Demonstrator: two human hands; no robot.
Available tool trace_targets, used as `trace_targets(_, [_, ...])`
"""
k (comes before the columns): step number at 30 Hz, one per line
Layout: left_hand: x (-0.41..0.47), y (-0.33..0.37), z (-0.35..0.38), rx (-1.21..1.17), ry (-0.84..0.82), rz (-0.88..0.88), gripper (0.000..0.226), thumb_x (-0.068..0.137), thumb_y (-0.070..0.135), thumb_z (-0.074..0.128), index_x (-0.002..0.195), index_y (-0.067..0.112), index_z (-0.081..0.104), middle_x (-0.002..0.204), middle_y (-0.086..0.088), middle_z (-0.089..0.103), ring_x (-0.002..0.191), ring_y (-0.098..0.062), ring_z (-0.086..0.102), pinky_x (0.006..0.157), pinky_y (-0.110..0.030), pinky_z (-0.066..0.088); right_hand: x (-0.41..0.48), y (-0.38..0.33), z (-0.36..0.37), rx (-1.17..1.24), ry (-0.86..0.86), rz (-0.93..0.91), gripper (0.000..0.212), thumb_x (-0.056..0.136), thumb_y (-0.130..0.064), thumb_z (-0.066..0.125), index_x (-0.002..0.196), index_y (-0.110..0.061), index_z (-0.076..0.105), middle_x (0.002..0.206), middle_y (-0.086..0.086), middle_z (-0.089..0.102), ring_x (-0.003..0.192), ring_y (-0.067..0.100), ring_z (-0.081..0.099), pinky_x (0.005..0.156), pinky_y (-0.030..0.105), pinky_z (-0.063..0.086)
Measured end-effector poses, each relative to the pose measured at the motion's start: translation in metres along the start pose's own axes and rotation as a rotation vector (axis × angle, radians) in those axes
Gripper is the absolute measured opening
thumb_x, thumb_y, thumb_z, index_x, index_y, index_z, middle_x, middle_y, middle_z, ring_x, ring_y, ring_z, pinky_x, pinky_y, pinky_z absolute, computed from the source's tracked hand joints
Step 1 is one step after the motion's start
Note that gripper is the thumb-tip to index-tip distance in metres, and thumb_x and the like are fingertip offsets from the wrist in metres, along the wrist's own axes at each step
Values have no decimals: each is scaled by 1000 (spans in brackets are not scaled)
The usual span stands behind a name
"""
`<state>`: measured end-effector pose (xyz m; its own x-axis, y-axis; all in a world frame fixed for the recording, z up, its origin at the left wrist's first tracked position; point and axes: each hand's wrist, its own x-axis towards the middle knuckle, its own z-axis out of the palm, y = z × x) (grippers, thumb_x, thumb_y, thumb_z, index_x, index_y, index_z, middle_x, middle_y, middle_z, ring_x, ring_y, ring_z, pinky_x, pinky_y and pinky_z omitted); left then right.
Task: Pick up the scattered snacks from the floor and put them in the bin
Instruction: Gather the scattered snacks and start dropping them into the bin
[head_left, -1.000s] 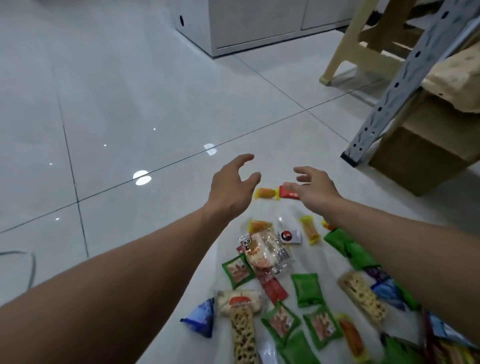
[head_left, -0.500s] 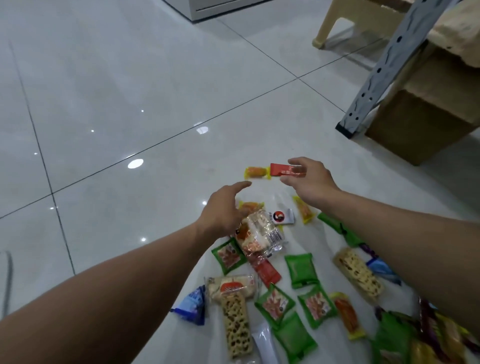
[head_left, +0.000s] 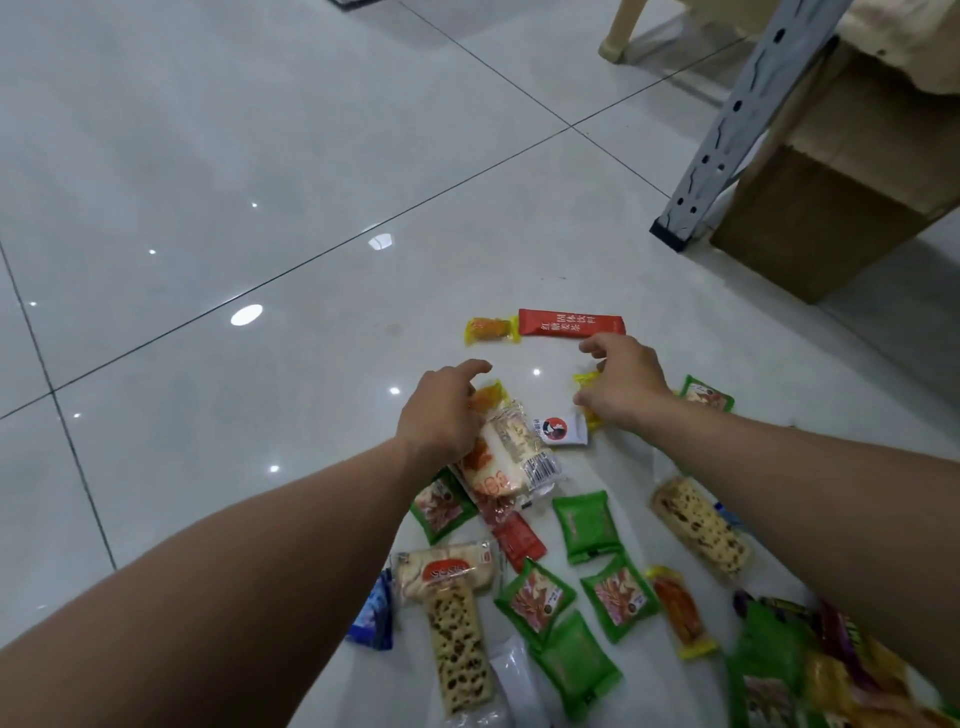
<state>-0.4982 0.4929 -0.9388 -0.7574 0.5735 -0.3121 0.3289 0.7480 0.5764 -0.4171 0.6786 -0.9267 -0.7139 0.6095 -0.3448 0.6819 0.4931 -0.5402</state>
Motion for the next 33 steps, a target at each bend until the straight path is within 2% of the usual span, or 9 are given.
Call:
trace_targets(4, [-3, -1, 7, 29, 20, -11, 49, 91, 10, 57, 134, 31, 48, 122, -6, 54, 114, -27, 51, 87, -38, 48, -2, 4, 4, -81, 31, -35, 66, 70, 2, 75, 131, -11, 52, 134, 11, 49, 120, 26, 49, 93, 29, 42])
trace_targets(7, [-3, -1, 10, -15, 38, -48, 48, 91, 9, 58, 135, 28, 48, 123, -9, 51, 113, -28, 53, 82, -30, 43, -4, 6, 4, -78, 51, -12, 66, 72, 2, 75, 131, -10, 49, 135, 12, 45, 122, 26, 46, 95, 29, 39])
trace_targets(11, [-5, 6, 9, -40, 40, -77, 54, 93, 6, 52, 144, 21, 39, 131, -10, 40, 117, -31, 49, 94, -32, 43, -7, 7, 5, -96, 31, 45, 63, 76, 2, 73, 132, -9, 47, 133, 13, 48, 119, 28, 49, 92, 29, 42])
trace_targets(13, [-7, 11, 7, -53, 47, -88, 49, 93, 2, 49, 140, 15, 42, 129, -10, 37, 114, -32, 50, 92, -31, 43, -10, 8, 6, -107, 30, 51, 60, 78, 3, 70, 131, -10, 47, 130, 14, 50, 115, 30, 52, 87, 30, 43])
trace_targets(15, [-7, 14, 6, -66, 63, -92, 38, 93, 2, 49, 130, 12, 50, 124, -10, 38, 108, -30, 52, 86, -27, 42, -13, 8, 5, -106, 12, 44, 59, 79, 7, 63, 132, -12, 45, 129, 15, 49, 112, 31, 53, 86, 31, 45])
trace_targets(18, [-6, 19, 4, -85, 79, -93, 36, 95, 10, 52, 130, 13, 51, 123, -11, 42, 110, -28, 51, 86, -24, 37, -15, 9, 3, -52, -16, 42, 62, 78, 10, 59, 133, -15, 43, 127, 14, 48, 105, 29, 53, 80, 32, 47])
trace_targets(24, [-3, 30, 0, -253, 118, -107, 23, 95, 18, 55, 117, 14, 60, 111, -10, 63, 98, -25, 58, 79, -29, 43, -15, 6, -10, 174, 71, 121, 61, 76, 1, 74, 127, -21, 46, 113, 7, 52, 89, 20, 54, 73, 31, 50])
trace_targets(29, [-3, 44, -5, -356, 137, -67, 21, 95, 20, 57, 115, 17, 62, 107, -7, 66, 94, -24, 62, 80, -29, 45, -21, -3, -26, 316, 157, 101, 63, 69, -3, 81, 120, -23, 50, 103, 3, 59, 87, 17, 60, 78, 39, 58])
trace_targets(33, [-3, 63, -9, -418, 125, -27, 21, 94, 16, 58, 115, 15, 62, 101, -7, 65, 88, -21, 62, 77, -28, 45, -29, -12, -41, 380, 208, 60, 67, 69, -2, 83, 123, -22, 48, 101, 1, 58, 80, 9, 56, 68, 30, 58])
